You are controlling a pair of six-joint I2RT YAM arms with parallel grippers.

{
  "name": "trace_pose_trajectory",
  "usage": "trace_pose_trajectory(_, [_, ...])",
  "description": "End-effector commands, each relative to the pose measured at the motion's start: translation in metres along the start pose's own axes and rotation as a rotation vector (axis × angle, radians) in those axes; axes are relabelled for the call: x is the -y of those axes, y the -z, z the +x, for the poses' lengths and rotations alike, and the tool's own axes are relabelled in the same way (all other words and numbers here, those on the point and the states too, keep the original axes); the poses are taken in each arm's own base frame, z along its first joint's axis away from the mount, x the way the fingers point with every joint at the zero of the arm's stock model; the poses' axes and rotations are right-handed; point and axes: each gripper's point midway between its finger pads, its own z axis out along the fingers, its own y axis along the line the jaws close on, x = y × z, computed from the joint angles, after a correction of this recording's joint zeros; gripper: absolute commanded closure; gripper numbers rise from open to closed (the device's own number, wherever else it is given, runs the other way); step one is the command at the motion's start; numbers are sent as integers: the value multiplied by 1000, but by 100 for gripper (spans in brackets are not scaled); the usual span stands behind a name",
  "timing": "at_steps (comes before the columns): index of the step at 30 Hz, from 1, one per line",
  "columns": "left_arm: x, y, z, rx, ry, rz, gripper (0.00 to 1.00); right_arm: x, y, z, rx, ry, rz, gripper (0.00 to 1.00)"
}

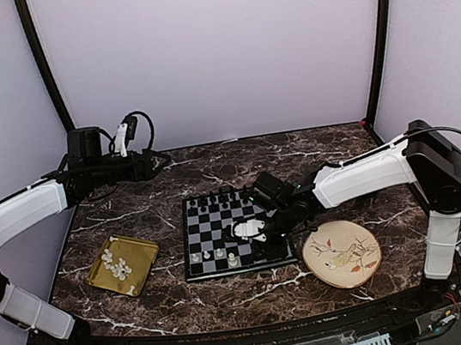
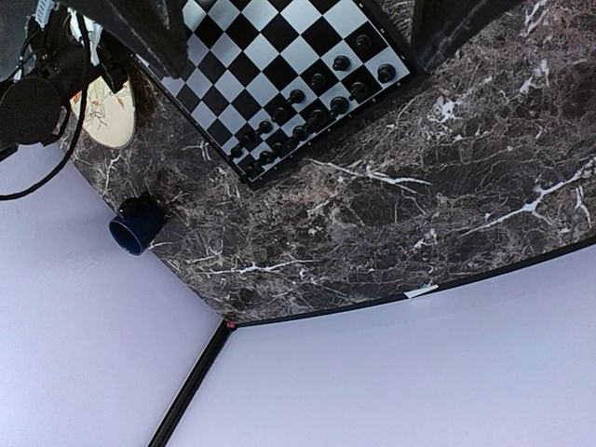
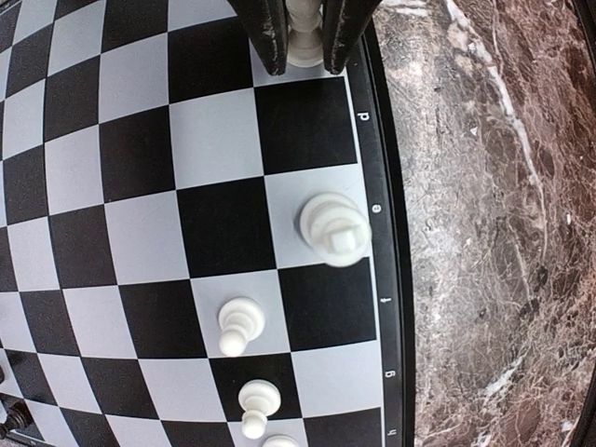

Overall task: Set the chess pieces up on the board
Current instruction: Place the bishop on f1.

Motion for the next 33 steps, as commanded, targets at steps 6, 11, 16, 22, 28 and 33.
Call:
trace_pose_trajectory(6, [6,2,-4,1,3,24,15,10,-5,5,-23,-20,28,83])
trace_pose_trajectory(11, [6,2,-5,2,3,23,14,6,-1,-3,1,-17,1,79])
trace_pose_trajectory(16, [-5,6,-5,16,34,-42,1,7,19,-27,57,-10,-6,74])
trace_pose_trajectory(22, [-27,1,6,-63,42,-137,1,34,56,-56,128,-14,52,72])
trace_pose_trajectory(28, [-36,26,-8,55,-52,-255,1,68,106,-65,219,-52,139,72])
trace_pose_trajectory(33, [-72,68,-25,156,-54,-557,1,91,145,-51,305,-131,196,71])
